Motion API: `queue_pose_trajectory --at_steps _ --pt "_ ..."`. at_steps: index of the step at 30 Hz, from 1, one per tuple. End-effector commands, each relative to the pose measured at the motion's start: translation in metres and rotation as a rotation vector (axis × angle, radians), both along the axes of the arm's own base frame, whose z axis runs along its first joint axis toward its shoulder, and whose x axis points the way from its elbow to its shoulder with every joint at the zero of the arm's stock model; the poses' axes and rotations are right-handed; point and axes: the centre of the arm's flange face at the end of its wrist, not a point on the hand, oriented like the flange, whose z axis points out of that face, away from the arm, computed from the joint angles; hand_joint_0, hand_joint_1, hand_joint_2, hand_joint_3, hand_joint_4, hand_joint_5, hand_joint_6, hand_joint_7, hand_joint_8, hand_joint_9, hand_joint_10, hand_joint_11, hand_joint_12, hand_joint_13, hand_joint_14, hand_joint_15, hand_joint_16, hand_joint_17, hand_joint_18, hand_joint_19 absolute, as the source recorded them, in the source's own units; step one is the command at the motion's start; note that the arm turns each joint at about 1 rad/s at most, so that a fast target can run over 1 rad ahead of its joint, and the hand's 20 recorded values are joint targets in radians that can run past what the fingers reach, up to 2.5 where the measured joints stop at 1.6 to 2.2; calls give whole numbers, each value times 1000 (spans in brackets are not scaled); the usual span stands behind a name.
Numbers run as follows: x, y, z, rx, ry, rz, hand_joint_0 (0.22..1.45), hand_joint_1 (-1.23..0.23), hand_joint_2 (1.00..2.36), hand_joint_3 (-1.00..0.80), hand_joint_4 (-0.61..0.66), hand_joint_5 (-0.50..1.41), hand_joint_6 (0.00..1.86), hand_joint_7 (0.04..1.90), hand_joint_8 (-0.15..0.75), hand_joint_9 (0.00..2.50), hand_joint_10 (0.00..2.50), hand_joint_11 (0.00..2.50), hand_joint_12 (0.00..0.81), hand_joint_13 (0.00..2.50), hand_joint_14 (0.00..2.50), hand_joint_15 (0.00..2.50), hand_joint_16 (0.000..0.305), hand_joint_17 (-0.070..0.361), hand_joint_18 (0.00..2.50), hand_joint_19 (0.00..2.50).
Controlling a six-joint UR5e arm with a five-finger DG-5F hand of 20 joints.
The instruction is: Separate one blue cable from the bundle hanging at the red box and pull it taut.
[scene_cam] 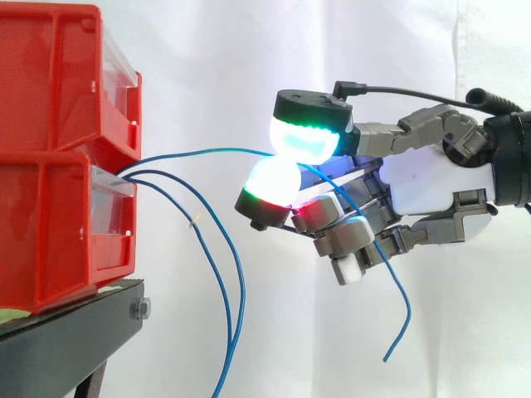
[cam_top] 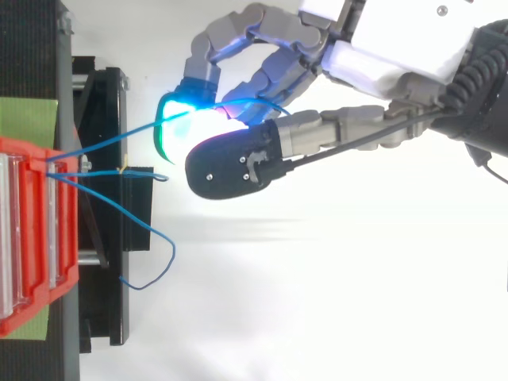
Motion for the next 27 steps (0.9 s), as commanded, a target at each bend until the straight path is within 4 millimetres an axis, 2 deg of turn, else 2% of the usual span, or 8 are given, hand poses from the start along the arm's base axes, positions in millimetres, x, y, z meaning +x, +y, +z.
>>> queue_pose_trajectory --at_steps 1,6,11,19,27 --pt "0 -1 0 -3 2 -3 626 -570 1000 -500 159 -216 839 880 292 1030 43 1535 303 1172 36 1574 40 90 905 899" --pt "0 -1 0 -6 3 -3 604 -472 1000 -500 170 -209 826 889 295 1042 0 1514 301 1169 32 1578 41 92 894 894" --pt "0 -1 0 -5 -2 -4 645 -403 1000 -500 155 -194 818 921 289 1116 3 1529 301 1190 0 1575 40 91 894 896" --pt "1 -1 0 -5 -3 -4 646 -442 1022 -270 172 -150 778 1020 303 1167 9 1485 314 1196 4 1555 42 95 894 886" --pt "1 -1 0 -6 -6 -7 632 -534 1024 -204 173 -145 770 1053 301 1161 13 1460 317 1189 5 1561 44 98 862 846"
